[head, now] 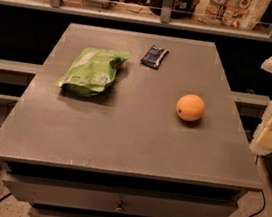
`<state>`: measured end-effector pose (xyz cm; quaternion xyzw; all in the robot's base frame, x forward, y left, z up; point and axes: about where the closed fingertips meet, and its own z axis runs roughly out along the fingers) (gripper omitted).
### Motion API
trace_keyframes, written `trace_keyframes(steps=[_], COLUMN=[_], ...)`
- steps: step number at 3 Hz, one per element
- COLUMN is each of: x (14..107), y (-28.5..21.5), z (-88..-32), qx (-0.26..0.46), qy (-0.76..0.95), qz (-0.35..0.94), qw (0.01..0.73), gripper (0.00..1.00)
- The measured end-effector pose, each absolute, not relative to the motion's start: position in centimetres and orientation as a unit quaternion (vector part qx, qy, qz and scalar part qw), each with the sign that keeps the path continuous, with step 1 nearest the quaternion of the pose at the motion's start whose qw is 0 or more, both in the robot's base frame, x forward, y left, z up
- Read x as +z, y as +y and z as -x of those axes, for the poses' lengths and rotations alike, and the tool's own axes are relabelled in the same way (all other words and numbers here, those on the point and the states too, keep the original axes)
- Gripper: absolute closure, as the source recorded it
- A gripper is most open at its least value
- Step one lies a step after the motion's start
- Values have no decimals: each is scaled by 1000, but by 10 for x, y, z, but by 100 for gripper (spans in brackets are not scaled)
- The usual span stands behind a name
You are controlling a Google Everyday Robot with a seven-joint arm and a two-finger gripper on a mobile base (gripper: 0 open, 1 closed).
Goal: Pick rxbar blueberry
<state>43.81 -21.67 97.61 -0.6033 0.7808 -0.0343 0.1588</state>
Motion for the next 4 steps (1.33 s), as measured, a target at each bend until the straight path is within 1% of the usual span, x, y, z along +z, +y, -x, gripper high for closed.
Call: trace_keyframes(steps=[1, 2, 3, 4], x=[976, 980, 984, 984], y=[-217, -208, -190, -190], z=[-438, -455, -489, -489], qx=[-34, -15, 29, 28], qy=[781, 775, 763, 764], qz=[603, 598, 585, 585], qw=[159, 206, 273, 272], gripper=[0, 0, 0, 0])
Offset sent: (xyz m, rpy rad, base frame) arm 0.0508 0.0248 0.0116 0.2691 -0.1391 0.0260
